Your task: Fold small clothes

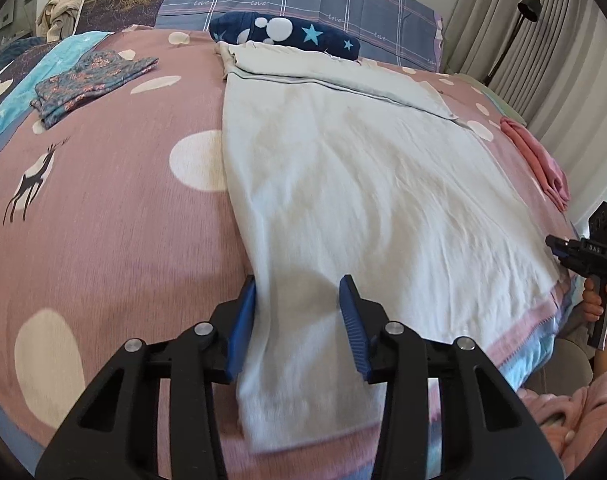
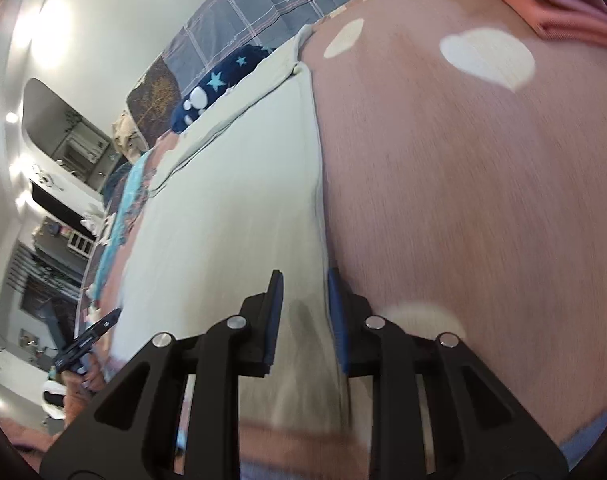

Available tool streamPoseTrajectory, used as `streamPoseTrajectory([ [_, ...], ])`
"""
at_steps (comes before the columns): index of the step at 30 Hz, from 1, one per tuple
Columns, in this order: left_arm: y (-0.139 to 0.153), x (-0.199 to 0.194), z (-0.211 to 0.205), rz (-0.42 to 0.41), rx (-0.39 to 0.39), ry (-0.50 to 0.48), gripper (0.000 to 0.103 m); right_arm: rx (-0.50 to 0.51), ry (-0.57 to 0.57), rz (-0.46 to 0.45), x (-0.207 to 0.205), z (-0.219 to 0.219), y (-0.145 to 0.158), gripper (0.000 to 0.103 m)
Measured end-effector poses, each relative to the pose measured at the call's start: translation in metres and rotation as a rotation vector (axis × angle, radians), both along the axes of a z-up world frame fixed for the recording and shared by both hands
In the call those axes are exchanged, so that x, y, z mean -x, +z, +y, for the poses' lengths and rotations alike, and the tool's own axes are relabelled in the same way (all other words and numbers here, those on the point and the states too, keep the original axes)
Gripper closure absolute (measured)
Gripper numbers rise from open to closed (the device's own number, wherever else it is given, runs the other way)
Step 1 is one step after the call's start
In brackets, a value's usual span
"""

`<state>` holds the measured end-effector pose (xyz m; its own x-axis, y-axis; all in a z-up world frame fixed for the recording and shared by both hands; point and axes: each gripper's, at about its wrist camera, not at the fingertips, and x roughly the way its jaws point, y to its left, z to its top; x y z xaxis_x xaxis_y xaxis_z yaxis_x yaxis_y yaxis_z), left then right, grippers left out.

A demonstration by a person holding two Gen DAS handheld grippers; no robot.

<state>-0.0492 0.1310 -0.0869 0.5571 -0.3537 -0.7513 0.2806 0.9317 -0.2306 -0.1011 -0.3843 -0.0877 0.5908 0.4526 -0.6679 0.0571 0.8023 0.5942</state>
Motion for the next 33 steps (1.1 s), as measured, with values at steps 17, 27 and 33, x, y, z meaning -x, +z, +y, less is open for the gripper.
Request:
streamPoseTrajectory([
  [17, -0.005, -0.007, 0.003, 0.037, 0.068, -0.096, 0.054, -0.047, 0.191, 0.037, -0.013, 0.009, 0.001, 0.072],
  [27, 0.003, -0.021, 0.005, -0.013, 0.132, 0.0, 0.099, -0.138, 0.162, 0.031, -0.041, 0.017, -0.004, 0.1],
  [33, 0.072, 0.002, 0.008, -0.24, 0.186, 0.015, 0.1, -0.323, 0.088, -0.171, -0.024, -0.004, 0.033, 0.102],
])
